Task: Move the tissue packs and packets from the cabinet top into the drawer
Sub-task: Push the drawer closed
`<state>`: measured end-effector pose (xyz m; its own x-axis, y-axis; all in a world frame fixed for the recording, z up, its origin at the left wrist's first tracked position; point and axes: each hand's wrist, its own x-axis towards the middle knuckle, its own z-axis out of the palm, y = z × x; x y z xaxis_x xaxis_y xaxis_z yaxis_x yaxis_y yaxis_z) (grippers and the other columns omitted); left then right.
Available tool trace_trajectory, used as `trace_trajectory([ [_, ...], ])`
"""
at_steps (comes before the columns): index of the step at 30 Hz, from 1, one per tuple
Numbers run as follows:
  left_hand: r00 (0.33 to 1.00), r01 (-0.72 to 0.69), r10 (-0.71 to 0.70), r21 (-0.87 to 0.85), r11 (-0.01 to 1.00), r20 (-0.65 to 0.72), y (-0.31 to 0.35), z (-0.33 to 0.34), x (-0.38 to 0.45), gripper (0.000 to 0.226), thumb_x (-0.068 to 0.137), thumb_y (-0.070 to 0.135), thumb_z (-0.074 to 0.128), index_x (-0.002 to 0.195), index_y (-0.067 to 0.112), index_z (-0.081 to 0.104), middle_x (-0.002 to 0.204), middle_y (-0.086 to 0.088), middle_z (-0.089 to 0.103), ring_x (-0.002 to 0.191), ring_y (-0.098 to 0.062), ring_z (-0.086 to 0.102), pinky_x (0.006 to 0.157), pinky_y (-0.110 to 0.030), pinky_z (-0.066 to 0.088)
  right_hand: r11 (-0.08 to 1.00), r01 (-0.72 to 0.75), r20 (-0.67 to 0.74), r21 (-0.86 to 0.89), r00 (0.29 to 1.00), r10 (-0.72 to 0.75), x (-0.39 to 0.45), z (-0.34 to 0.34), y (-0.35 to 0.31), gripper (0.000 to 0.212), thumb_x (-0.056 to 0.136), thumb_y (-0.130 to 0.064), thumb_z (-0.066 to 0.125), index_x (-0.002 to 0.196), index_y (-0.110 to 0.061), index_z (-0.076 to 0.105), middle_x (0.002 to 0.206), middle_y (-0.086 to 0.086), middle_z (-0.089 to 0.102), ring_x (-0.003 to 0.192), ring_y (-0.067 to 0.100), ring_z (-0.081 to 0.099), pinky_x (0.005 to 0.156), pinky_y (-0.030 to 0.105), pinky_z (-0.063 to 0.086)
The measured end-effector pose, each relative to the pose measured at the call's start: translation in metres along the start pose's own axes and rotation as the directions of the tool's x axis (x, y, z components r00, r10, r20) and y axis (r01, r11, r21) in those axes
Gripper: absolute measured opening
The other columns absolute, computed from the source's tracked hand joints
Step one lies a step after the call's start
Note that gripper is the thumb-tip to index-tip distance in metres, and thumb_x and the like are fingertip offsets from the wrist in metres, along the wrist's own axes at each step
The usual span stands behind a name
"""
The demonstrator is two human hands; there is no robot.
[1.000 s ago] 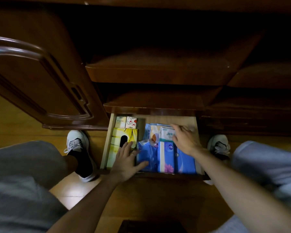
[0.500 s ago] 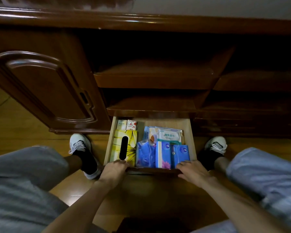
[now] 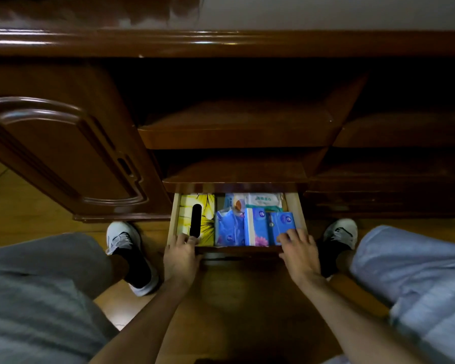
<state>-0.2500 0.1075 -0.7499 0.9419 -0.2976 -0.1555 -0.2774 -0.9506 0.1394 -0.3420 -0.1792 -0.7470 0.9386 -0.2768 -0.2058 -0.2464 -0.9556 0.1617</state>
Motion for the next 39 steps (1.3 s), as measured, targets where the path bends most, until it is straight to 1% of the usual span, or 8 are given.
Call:
trace_trajectory([
  [4, 0.969, 0.211, -0.231, -0.191, 0.959, -0.091, 0.026, -0.009, -0.013, 0.056, 0.085, 0.039, 0.077, 0.132, 0.020, 0.054, 0.131, -0.010, 0.049, 0.123, -0.032, 0.047, 0.094, -0.046, 0.049, 0.969, -0.173, -0.111, 0.179, 0.975, 0.194, -0.010, 0.000, -0.012, 0.060, 0.077, -0.035, 0.082, 0.126, -0.022, 0.050, 0.131, 0.008, 0.050, 0.120, 0.026, 0.047, 0.094, 0.037, 0.047],
  [6, 0.858, 0.402, -0.511, -0.563, 0.722, -0.043, 0.027, -0.010, -0.020, 0.068, 0.083, 0.028, 0.082, 0.136, 0.006, 0.047, 0.135, -0.019, 0.043, 0.124, -0.039, 0.048, 0.099, -0.051, 0.050, 0.813, -0.326, -0.094, 0.483, 0.903, 0.418, -0.016, -0.005, -0.021, 0.082, 0.068, -0.028, 0.090, 0.135, -0.018, 0.045, 0.139, 0.013, 0.046, 0.127, 0.031, 0.044, 0.097, 0.043, 0.049],
  [8, 0.721, 0.530, -0.653, -0.791, 0.307, 0.230, 0.022, -0.008, -0.024, 0.078, 0.087, 0.020, 0.080, 0.146, -0.005, 0.035, 0.145, -0.026, 0.039, 0.133, -0.043, 0.044, 0.113, -0.051, 0.041, 0.422, -0.432, 0.084, 0.797, 0.771, 0.631, -0.020, -0.003, -0.028, 0.103, 0.066, -0.017, 0.092, 0.149, -0.012, 0.032, 0.153, 0.018, 0.032, 0.141, 0.037, 0.032, 0.108, 0.052, 0.043],
  [11, 0.663, 0.524, -0.430, -0.791, -0.317, 0.612, 0.018, -0.012, -0.021, 0.065, 0.098, 0.015, 0.063, 0.153, 0.007, 0.029, 0.137, -0.023, 0.058, 0.124, -0.038, 0.057, 0.110, -0.053, 0.046, -0.255, -0.442, 0.503, 0.860, 0.651, 0.569, -0.020, -0.001, -0.030, 0.104, 0.084, -0.020, 0.081, 0.159, -0.013, 0.011, 0.162, 0.017, 0.024, 0.147, 0.037, 0.029, 0.118, 0.051, 0.033],
  [14, 0.719, 0.469, -0.278, -0.740, -0.482, 0.637, 0.015, -0.013, -0.012, 0.055, 0.098, 0.004, 0.055, 0.150, 0.006, 0.037, 0.132, -0.023, 0.062, 0.114, -0.032, 0.062, 0.093, -0.046, 0.056, -0.641, -0.375, 0.683, 0.670, 0.651, 0.333, -0.010, -0.003, -0.030, 0.083, 0.091, -0.004, 0.065, 0.158, -0.022, 0.020, 0.149, 0.015, 0.042, 0.130, 0.029, 0.048, 0.111, 0.047, 0.043],
  [21, 0.783, 0.490, -0.207, -0.787, -0.374, 0.586, 0.009, -0.026, 0.035, 0.034, 0.098, 0.003, 0.054, 0.131, 0.010, 0.050, 0.129, -0.017, 0.064, 0.112, -0.026, 0.066, 0.084, -0.040, 0.058, -0.239, -0.516, 0.569, 0.822, 0.762, 0.311, 0.020, -0.009, -0.017, 0.077, 0.081, 0.003, 0.057, 0.152, -0.016, 0.034, 0.133, 0.013, 0.055, 0.128, 0.033, 0.051, 0.110, 0.051, 0.041],
  [30, 0.791, 0.567, -0.190, -0.814, -0.125, 0.581, -0.003, -0.022, 0.083, 0.056, 0.096, 0.014, 0.061, 0.149, 0.020, 0.045, 0.136, -0.009, 0.062, 0.131, -0.030, 0.052, 0.119, -0.053, 0.031, -0.287, -0.422, 0.503, 0.860, 0.796, 0.337, 0.078, -0.019, -0.032, 0.097, 0.092, 0.004, 0.056, 0.161, -0.033, 0.000, 0.166, 0.000, 0.024, 0.150, 0.022, 0.029, 0.120, 0.046, 0.024],
  [39, 0.865, 0.493, -0.145, -0.868, 0.062, 0.480, 0.018, 0.007, 0.120, 0.103, 0.098, 0.001, 0.049, 0.155, 0.041, -0.026, 0.169, 0.010, -0.020, 0.156, -0.029, 0.004, 0.126, -0.052, 0.014, 0.073, -0.389, 0.349, 0.918, 0.882, 0.316, 0.119, 0.026, -0.044, 0.100, 0.100, -0.005, 0.055, 0.155, -0.040, -0.022, 0.164, -0.013, -0.028, 0.155, 0.021, -0.006, 0.124, 0.041, 0.014],
])
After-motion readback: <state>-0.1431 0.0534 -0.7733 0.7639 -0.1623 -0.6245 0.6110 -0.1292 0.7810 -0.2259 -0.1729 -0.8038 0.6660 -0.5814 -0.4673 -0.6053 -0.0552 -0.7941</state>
